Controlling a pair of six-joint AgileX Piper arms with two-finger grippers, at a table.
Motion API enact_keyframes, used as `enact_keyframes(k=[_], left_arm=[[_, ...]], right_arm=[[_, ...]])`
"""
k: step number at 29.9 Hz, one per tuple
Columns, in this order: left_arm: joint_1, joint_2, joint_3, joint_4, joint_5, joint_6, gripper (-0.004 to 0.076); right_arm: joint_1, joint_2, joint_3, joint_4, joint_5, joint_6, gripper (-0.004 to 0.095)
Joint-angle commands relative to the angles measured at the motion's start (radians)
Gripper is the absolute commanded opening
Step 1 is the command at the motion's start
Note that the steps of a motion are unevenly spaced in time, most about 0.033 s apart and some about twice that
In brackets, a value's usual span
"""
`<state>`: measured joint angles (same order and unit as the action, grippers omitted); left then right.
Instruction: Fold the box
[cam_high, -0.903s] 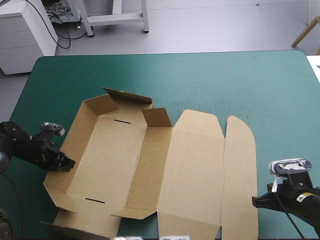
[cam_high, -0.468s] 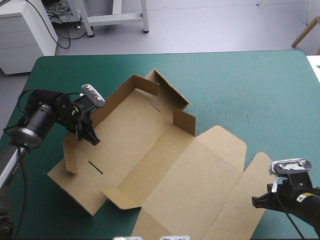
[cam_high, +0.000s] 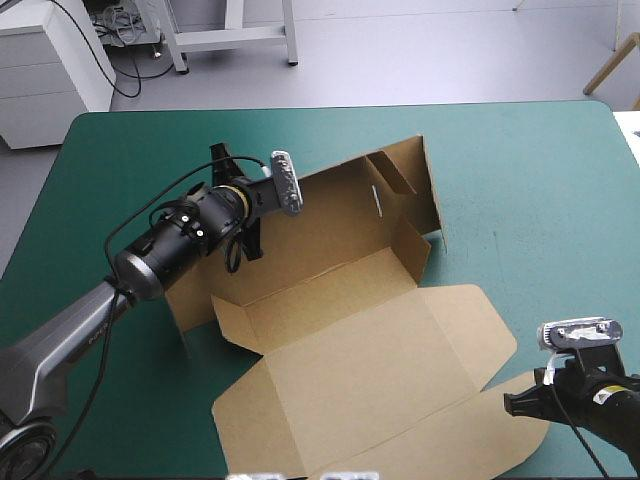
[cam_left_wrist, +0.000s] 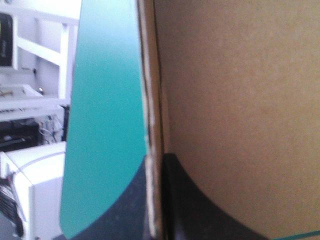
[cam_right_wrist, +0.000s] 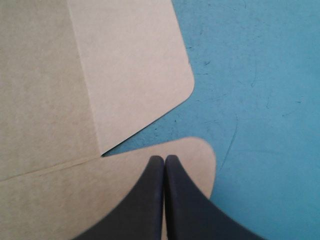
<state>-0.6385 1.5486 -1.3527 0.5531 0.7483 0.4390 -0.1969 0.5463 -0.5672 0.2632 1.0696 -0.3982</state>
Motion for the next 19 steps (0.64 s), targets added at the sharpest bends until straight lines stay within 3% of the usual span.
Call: enact_keyframes(k=[1, 12, 19], left_arm=[[-0.061, -0.037, -0.036, 0.092, -0.1, -0.009, -0.001], [-0.258, -0.037, -0.036, 0.231, -0.176, -0.009, -0.001], [-0.28, -0.037, -0.033, 0.273, -0.23, -0.027, -0.001]], right_arm=[[-0.006, 0.006, -0.024, 0.013, -0.036, -0.011, -0.0019], [-0.006, 0.006, -0.024, 0.013, -0.036, -0.011, -0.0019], [-0.006, 0.006, -0.024, 0.013, -0.036, -0.011, -0.0019]])
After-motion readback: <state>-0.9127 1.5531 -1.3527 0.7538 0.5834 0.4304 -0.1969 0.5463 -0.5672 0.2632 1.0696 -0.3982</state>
